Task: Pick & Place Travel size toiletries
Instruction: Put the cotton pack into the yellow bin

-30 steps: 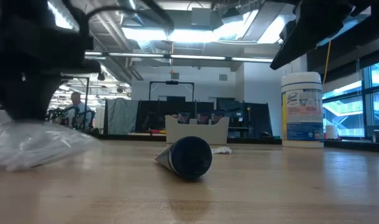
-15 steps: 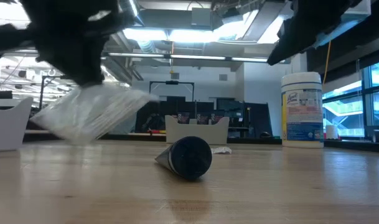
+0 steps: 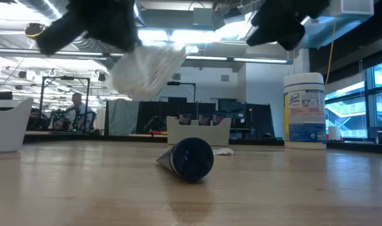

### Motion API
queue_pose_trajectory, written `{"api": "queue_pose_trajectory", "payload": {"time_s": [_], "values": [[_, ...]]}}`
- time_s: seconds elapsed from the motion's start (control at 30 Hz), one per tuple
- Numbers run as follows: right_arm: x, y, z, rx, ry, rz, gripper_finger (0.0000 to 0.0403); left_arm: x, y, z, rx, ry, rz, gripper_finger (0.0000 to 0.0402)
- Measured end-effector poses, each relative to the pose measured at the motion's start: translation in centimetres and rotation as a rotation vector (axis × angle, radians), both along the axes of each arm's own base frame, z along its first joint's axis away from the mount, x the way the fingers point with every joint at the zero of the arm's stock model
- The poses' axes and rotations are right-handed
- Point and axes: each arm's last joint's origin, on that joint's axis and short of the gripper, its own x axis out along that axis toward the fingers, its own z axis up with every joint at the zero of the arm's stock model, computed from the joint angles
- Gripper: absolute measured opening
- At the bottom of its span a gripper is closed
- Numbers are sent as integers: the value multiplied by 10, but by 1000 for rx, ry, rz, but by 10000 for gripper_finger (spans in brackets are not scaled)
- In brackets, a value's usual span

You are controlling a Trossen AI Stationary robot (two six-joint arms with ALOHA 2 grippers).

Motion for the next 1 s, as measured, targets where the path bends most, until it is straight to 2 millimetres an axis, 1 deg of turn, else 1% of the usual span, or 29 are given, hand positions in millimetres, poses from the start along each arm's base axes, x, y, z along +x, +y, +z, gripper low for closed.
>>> {"api": "queue_pose_trajectory", "payload": {"time_s": [0.2, 0.33, 0.47, 0.63, 0.8, 1.0], "values": [[14, -3, 2, 47, -93, -18, 210, 13, -5, 10, 179, -96, -59, 2], [18, -8, 6, 74, -128, -28, 207, 23, -9, 16, 221, -135, -86, 2], [20, -10, 7, 107, -134, 0, 201, 27, -7, 19, 284, -136, -79, 2], [23, -9, 11, 156, -163, 48, 193, 31, -2, 20, 294, -134, -67, 2], [24, -11, 10, 153, -162, 44, 194, 31, -2, 20, 295, -133, -67, 2], [26, -18, 11, 150, -167, 21, 194, 31, -2, 20, 294, -134, -67, 2]]}}
